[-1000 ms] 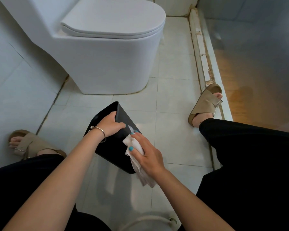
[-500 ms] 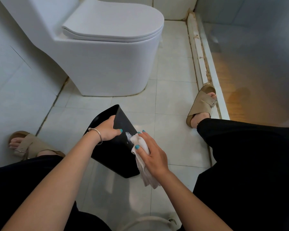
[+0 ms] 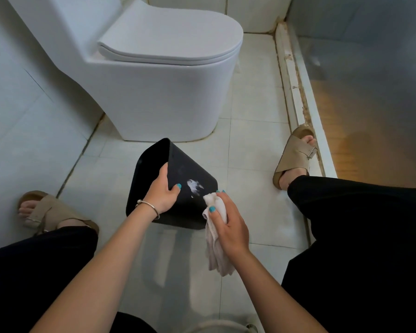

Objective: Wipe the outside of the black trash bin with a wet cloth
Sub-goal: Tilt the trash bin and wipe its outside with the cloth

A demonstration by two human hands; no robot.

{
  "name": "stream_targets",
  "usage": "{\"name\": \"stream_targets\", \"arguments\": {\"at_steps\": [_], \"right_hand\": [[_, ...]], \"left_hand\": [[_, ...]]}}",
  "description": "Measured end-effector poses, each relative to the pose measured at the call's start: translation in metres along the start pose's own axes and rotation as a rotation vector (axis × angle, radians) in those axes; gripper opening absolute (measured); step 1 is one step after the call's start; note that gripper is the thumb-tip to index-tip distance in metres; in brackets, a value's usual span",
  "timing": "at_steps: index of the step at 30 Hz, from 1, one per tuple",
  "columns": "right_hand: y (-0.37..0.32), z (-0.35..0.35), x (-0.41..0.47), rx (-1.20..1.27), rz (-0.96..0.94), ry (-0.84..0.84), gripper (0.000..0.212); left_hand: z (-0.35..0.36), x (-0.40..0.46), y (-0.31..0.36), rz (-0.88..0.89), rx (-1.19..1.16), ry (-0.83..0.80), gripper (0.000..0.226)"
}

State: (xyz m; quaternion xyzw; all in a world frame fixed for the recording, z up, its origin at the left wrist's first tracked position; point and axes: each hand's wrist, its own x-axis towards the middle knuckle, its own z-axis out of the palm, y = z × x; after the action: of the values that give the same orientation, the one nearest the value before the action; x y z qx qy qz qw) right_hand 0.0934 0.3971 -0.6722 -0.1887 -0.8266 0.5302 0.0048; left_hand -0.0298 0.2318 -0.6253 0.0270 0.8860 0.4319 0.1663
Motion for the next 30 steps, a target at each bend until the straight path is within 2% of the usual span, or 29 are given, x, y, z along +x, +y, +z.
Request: {"name": "stream_targets", "arguments": {"at_steps": [10,13,18,22,26,30], "right_hand": [[0.006,0.022,0.028,0.015,0.107,-0.073,0.049],[0.008,0.029,0.032,-0.024,0.130,-0.108,0.043],[0.019,0.040,0.032,0.112,0.090,-0.072,0.034],[0.024,0.040,0.031,0.232,0.170,-0.029,0.034],[0.027,0.034,0.032,0.144,0.159,-0.091,0.039],[0.023,0.040,0.030,-0.152,0.129,-0.168,0.046]], "left_hand": [[0.014,0.007,-0.014,-0.062,-0.049,-0.017,0.073],[0.013,0.013,-0.015,-0.083,-0.108,-0.064,0.074],[0.016,0.020,-0.015,-0.153,-0.175,-0.034,0.077],[0.019,0.021,-0.022,-0.118,-0.122,0.022,0.073],[0.021,0.019,-0.022,-0.113,-0.119,0.072,0.073],[0.025,0.014,-0.016,-0.121,-0.137,0.089,0.063]]}}
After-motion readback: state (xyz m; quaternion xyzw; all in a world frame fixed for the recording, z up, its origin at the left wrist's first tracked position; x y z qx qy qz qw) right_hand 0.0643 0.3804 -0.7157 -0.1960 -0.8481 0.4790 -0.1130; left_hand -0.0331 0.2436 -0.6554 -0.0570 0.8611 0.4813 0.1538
